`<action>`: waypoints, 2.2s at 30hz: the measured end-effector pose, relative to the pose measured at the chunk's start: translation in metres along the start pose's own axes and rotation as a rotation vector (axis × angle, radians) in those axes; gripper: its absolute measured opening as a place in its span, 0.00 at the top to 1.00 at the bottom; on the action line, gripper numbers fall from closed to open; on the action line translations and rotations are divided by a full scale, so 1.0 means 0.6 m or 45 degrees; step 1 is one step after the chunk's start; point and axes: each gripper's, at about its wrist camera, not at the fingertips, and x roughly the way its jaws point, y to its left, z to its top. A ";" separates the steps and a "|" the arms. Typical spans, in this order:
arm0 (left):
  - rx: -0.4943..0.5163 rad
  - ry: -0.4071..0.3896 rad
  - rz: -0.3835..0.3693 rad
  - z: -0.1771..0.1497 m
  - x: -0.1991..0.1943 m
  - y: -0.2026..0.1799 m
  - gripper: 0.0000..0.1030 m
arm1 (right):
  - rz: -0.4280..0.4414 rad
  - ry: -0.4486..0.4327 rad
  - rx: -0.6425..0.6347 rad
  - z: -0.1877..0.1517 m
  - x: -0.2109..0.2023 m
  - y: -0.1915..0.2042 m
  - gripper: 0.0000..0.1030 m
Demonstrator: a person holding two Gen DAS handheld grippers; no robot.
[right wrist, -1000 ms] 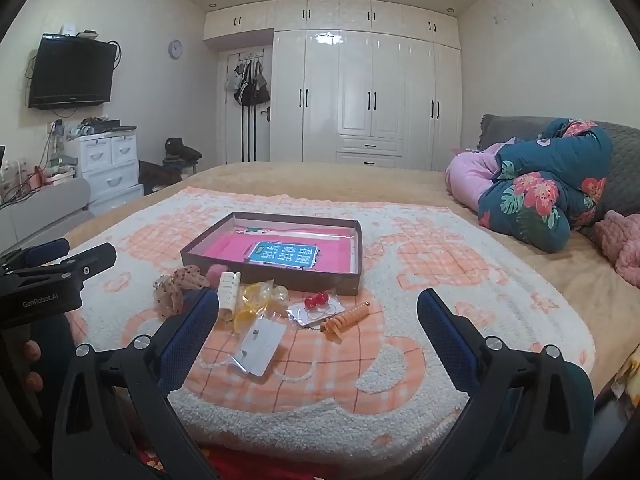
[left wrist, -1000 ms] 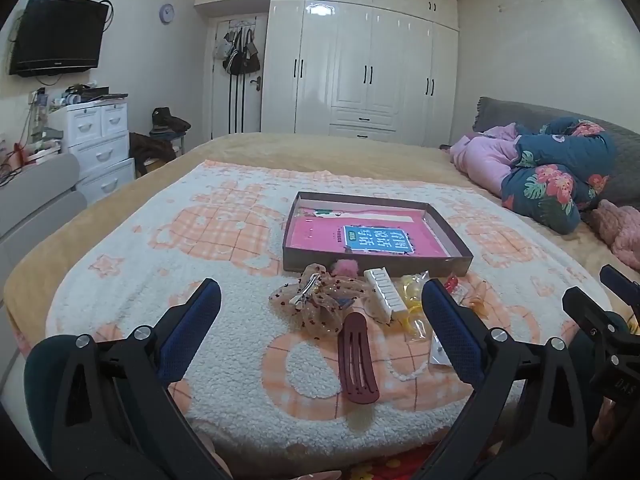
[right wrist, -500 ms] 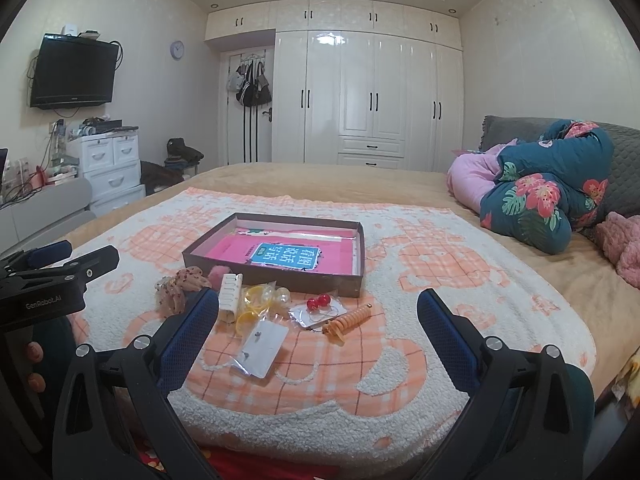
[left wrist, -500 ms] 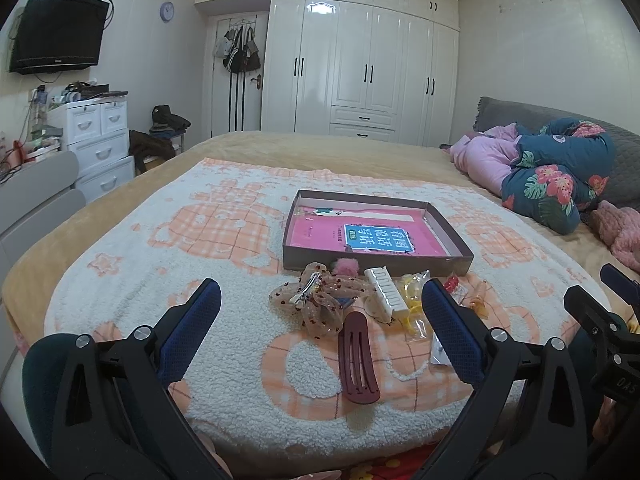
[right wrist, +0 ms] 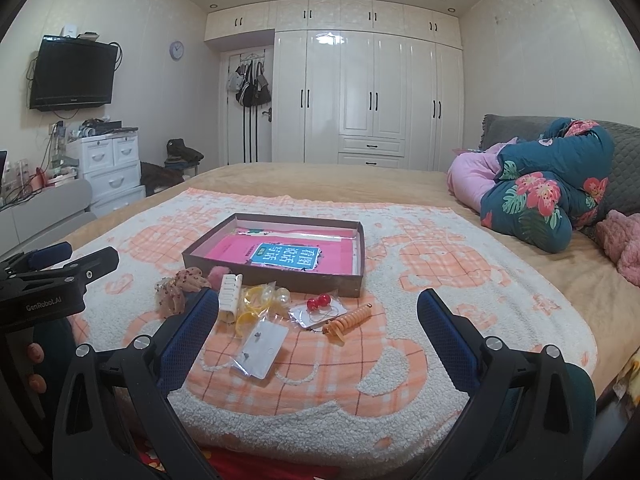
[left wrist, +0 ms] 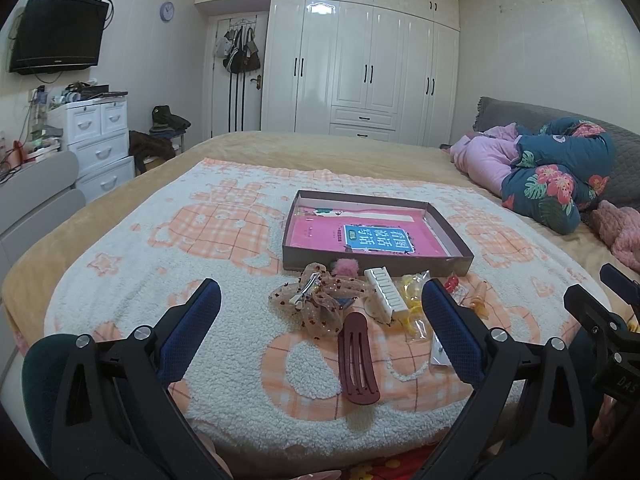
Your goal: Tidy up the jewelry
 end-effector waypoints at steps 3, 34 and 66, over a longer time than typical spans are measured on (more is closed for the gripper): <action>-0.001 -0.002 0.002 -0.001 0.000 -0.001 0.10 | -0.001 0.001 0.001 0.000 0.000 0.000 0.06; -0.052 0.097 0.068 -0.018 0.047 0.037 0.10 | 0.120 0.103 -0.038 -0.009 0.053 0.030 0.06; -0.061 0.462 -0.095 -0.017 0.238 0.059 0.11 | 0.227 0.570 0.040 -0.086 0.252 0.065 0.27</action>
